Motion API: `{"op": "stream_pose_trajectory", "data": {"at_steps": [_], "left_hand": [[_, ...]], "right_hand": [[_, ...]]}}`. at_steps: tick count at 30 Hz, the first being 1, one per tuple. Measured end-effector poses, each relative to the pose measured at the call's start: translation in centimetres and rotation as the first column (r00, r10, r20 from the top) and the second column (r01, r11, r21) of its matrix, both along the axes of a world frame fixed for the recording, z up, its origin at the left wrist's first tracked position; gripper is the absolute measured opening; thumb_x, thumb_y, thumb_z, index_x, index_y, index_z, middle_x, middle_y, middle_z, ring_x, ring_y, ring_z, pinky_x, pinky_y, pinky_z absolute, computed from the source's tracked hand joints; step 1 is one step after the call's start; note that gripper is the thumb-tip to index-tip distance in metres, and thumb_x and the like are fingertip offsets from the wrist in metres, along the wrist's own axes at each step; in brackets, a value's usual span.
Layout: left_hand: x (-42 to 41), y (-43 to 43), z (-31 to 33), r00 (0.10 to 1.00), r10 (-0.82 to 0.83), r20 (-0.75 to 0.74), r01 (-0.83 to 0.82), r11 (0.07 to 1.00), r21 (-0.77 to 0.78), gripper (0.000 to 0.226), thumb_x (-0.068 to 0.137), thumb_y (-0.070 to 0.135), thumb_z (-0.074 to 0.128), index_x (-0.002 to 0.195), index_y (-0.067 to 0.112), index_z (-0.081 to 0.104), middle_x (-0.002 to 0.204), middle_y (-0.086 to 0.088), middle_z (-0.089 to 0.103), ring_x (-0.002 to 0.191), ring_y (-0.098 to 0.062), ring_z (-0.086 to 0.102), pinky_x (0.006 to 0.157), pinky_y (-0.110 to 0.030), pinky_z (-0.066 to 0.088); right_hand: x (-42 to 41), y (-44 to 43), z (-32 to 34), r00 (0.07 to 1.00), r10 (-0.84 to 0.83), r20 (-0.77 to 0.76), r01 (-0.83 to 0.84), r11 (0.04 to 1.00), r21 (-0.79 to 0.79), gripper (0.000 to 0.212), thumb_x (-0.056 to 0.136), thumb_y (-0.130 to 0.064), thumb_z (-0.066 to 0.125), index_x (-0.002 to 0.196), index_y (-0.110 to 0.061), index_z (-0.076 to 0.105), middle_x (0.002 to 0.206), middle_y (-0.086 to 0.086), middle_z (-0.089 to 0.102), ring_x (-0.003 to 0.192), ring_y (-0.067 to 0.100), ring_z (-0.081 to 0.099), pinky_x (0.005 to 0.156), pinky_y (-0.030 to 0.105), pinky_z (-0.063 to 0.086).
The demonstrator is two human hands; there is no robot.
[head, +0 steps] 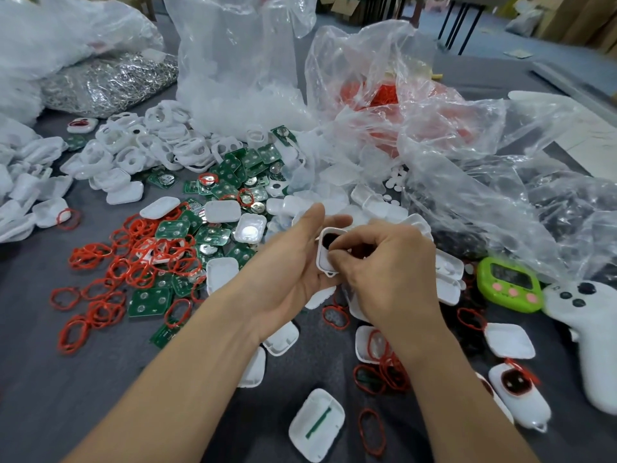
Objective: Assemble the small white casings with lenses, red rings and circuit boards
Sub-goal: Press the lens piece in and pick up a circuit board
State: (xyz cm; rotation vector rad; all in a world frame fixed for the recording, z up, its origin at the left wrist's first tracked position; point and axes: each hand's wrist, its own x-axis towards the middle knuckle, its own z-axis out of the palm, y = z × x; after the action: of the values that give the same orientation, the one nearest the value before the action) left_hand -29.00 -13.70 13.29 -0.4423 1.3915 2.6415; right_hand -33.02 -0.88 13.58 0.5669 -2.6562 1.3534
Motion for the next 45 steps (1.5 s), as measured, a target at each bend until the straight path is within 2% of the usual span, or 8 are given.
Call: {"op": "stream_pose_trajectory", "data": {"at_steps": [5,9,13,17,24,31,35,45], "left_hand": [[-0.1,-0.2,0.1,1.0,0.004,-0.029,-0.002,0.998,0.061,0.051,0.101,0.045,0.041,0.13,0.007,0.059,0.113,-0.012,0.072,0.104,-0.024,0.07,0.09,-0.038,0.058],[0.0,-0.6,0.2,0.996,-0.028,-0.081,0.037,0.993,0.115,0.045,0.098,0.015,0.045,0.138,-0.006,0.053,0.13,-0.022,0.066,0.124,-0.035,0.063,0.102,-0.042,0.051],[0.4,-1.0,-0.1,0.978,-0.148,-0.148,0.138,0.987,-0.078,0.076,0.056,-0.01,0.041,0.13,-0.005,0.059,0.113,-0.015,0.068,0.106,-0.024,0.068,0.089,-0.036,0.059],[0.0,-0.7,-0.7,0.993,-0.065,-0.101,0.029,0.945,-0.325,0.073,0.058,-0.01,0.048,0.126,0.011,0.062,0.109,-0.013,0.076,0.103,-0.027,0.069,0.106,-0.048,0.051],[0.4,-0.7,-0.7,0.99,0.036,-0.135,-0.111,0.788,-0.606,0.016,0.089,0.007,0.069,0.092,0.017,0.082,0.079,-0.007,0.079,0.068,-0.017,0.075,0.059,-0.018,0.054],[0.6,-0.9,0.3,0.985,0.092,-0.147,-0.162,0.795,-0.585,0.022,0.089,-0.004,0.071,0.08,0.013,0.082,0.068,-0.012,0.075,0.053,-0.014,0.066,0.051,-0.019,0.051],[0.5,-0.8,0.4,0.973,0.187,-0.138,-0.232,0.776,-0.587,0.025,0.085,-0.006,0.07,0.074,0.013,0.08,0.062,-0.01,0.073,0.049,-0.014,0.065,0.049,-0.018,0.05],[0.5,-0.4,0.6,0.971,0.218,-0.101,-0.239,0.848,-0.473,0.012,0.089,-0.001,0.069,0.084,0.004,0.079,0.07,-0.01,0.074,0.051,-0.015,0.066,0.049,-0.019,0.052]], "right_hand": [[0.2,-0.2,0.1,0.99,-0.124,0.064,0.129,0.989,-0.076,0.03,0.064,-0.021,0.094,0.067,-0.029,0.066,0.061,-0.013,0.066,0.059,-0.002,0.063,0.054,0.01,0.044],[0.1,0.1,0.4,0.99,-0.088,0.111,0.096,0.993,-0.073,0.037,0.068,-0.031,0.091,0.085,-0.032,0.057,0.069,-0.017,0.065,0.063,-0.006,0.061,0.056,0.009,0.044],[-0.6,0.7,0.5,0.987,0.065,0.145,-0.064,0.998,-0.009,0.02,0.077,-0.028,0.084,0.088,-0.039,0.072,0.075,-0.023,0.067,0.067,-0.001,0.061,0.057,0.011,0.042],[-1.1,1.1,0.6,0.959,0.062,0.276,-0.018,0.987,-0.159,0.016,0.068,-0.027,0.085,0.077,-0.029,0.072,0.067,-0.006,0.073,0.059,0.012,0.07,0.056,0.032,0.057],[-1.7,1.9,0.7,0.847,0.145,0.511,0.08,0.916,-0.393,0.025,0.076,0.0,0.084,0.07,-0.017,0.067,0.057,0.004,0.066,0.043,0.013,0.054,0.044,0.023,0.044],[-1.4,1.5,1.1,0.792,0.281,0.542,0.015,0.879,-0.476,0.007,0.091,0.0,0.072,0.09,0.001,0.065,0.057,0.006,0.063,0.044,0.012,0.053,0.041,0.021,0.041],[-1.2,1.3,1.5,0.73,0.342,0.592,0.082,0.815,-0.573,0.025,0.104,-0.019,0.058,0.088,-0.005,0.071,0.066,0.011,0.069,0.049,0.015,0.061,0.044,0.024,0.05],[-1.7,1.9,1.5,0.738,0.398,0.544,0.091,0.741,-0.666,0.029,0.102,-0.01,0.055,0.08,-0.007,0.075,0.068,0.015,0.069,0.05,0.021,0.061,0.045,0.025,0.05]]}}
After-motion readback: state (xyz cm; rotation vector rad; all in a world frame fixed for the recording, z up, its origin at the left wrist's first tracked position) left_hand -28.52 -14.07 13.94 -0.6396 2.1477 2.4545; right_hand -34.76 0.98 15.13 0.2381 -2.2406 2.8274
